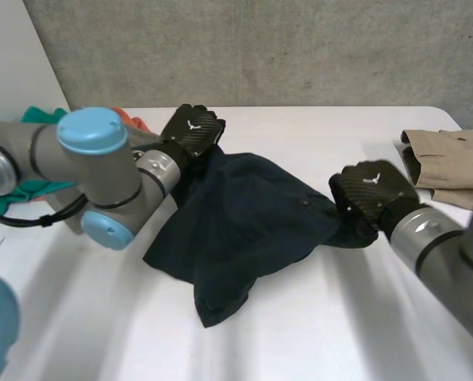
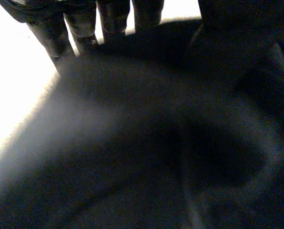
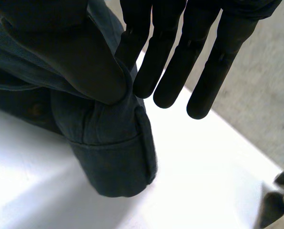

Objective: Fold the laundry.

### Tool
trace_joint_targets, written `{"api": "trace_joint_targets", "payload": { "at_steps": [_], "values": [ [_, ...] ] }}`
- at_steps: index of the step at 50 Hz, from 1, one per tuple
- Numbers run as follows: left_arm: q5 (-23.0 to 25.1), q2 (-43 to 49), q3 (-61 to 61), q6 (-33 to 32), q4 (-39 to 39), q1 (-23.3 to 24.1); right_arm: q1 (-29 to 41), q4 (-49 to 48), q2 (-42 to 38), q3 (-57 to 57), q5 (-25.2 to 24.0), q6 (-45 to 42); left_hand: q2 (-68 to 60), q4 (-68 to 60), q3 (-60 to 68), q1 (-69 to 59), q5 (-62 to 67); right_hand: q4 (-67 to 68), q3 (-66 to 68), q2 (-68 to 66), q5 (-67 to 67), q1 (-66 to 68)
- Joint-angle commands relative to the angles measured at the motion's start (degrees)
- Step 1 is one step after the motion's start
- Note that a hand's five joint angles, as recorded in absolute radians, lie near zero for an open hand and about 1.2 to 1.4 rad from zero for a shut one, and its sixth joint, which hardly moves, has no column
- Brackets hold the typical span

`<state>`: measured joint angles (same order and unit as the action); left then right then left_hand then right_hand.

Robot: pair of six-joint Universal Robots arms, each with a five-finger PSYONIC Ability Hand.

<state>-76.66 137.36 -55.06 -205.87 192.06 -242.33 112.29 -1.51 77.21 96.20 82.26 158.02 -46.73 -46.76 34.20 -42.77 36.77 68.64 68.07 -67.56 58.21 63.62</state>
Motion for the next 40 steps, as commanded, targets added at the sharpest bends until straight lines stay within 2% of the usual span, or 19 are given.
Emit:
{"api": "trace_joint_targets", "payload": {
  "at_steps": [1,5,7,11,18,22,27,31,34,40],
  "values": [
    [-2.2,1.9,-0.8,0.6,4.5,2.1,0.7,-3.2,-7.2,-2.1,4.6,0.9,36.5,36.5,-24.0,32.5,-36.5,11.4,11.9,-12.4,11.8,16.4],
    [-6.9,-6.2,-7.9,0.8,4.3,2.2,1.2,-3.5,-7.7,-2.5,5.7,0.6,34.5,34.5,-22.0,30.5,-34.5,11.4,11.9,-12.4,11.8,16.4],
    [-10.6,-13.3,-13.4,2.1,3.8,2.0,1.1,-3.9,-7.8,-2.6,5.6,0.6,34.3,34.4,-21.8,30.4,-34.4,11.4,11.9,-12.4,11.8,16.4],
    [-15.2,-23.6,-23.5,8.0,1.1,2.4,1.2,-4.4,-8.0,-2.6,5.7,0.4,33.0,33.0,-20.5,29.0,-33.0,11.4,11.9,-12.4,11.8,16.4],
    [-15.6,-36.9,-38.7,19.2,-11.4,2.1,1.3,-4.6,-8.3,-2.4,5.9,0.4,28.4,28.5,-15.9,24.5,-28.5,11.4,11.9,-12.4,11.8,16.4],
    [-14.1,-37.5,-44.3,26.5,-16.2,2.7,1.3,-4.6,-8.3,-2.4,5.9,0.4,28.3,28.3,-15.7,24.3,-28.3,11.4,11.9,-12.4,11.8,16.4],
    [-10.8,-36.1,-47.6,32.2,-16.6,2.8,1.4,-4.5,-8.1,-2.3,5.9,0.4,28.3,28.3,-15.7,24.3,-28.3,11.4,11.9,-12.4,11.8,16.4],
    [-8.1,-29.7,-46.9,32.6,-13.2,3.4,1.5,-4.5,-7.9,-1.9,5.9,0.4,28.3,28.3,-15.7,24.3,-28.3,11.4,11.9,-12.4,11.8,16.4],
    [-6.9,-26.1,-44.6,32.7,-11.0,5.8,1.9,-4.6,-7.9,-1.4,5.9,0.4,26.3,26.3,-13.7,22.3,-26.3,11.4,11.9,-12.4,11.8,16.4],
    [-6.9,-22.9,-41.3,33.4,-9.9,8.7,2.1,-5.1,-7.7,-0.6,6.1,0.4,24.6,24.6,-12.0,20.6,-24.6,11.4,11.9,-12.4,11.8,16.4]
  ]
}}
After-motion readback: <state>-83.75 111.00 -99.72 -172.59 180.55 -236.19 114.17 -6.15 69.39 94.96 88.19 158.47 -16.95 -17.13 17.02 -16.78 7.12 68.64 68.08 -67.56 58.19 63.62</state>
